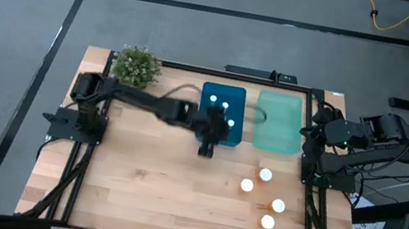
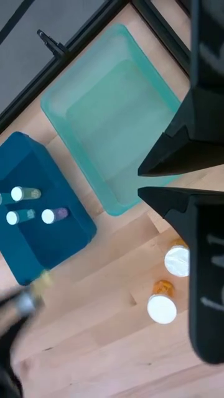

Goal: Pick and place medicine bottles into bin by pill shape (circle, oval)
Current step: Put the small yellow pill bottle into the blue bin, then put the large orange pill bottle into the green bin

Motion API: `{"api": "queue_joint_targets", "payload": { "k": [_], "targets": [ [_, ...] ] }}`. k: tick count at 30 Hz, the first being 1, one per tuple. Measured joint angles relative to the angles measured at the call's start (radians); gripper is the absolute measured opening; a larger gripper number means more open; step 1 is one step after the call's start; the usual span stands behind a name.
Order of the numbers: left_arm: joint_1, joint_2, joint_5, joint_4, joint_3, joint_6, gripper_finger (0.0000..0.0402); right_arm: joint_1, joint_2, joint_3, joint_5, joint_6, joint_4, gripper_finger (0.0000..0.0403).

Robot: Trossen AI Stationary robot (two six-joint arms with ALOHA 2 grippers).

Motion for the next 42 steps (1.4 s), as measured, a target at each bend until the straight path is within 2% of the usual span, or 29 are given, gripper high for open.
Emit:
{"api": "queue_joint_targets", "payload": {
  "k": [3,7,11,20,27,42],
  "targets": [
    [0.090,0.016,0.022,-0.003,0.000,0.022,0.0078,0.000,0.000,0.000,0.007,-0.001,-0.001,0.0042],
    [0.182,0.061,0.158,0.004,-0.001,0.024,0.0078,0.000,0.000,0.000,0.007,-0.002,-0.001,0.0042],
    [0.220,0.109,0.174,-0.002,-0.001,0.026,0.0078,0.000,0.000,0.000,0.007,0.000,-0.001,0.0042],
    [0.227,0.195,0.192,0.015,-0.001,0.027,0.0074,0.000,0.000,0.000,0.029,0.001,-0.001,0.0042],
    [0.226,0.198,0.192,0.010,-0.001,0.020,0.0078,0.000,0.000,0.000,0.029,0.001,-0.001,0.0042],
    [0.195,0.198,0.191,-0.010,-0.001,0.026,0.0170,0.000,0.000,0.000,0.022,0.002,-0.001,0.0042]
  ]
}}
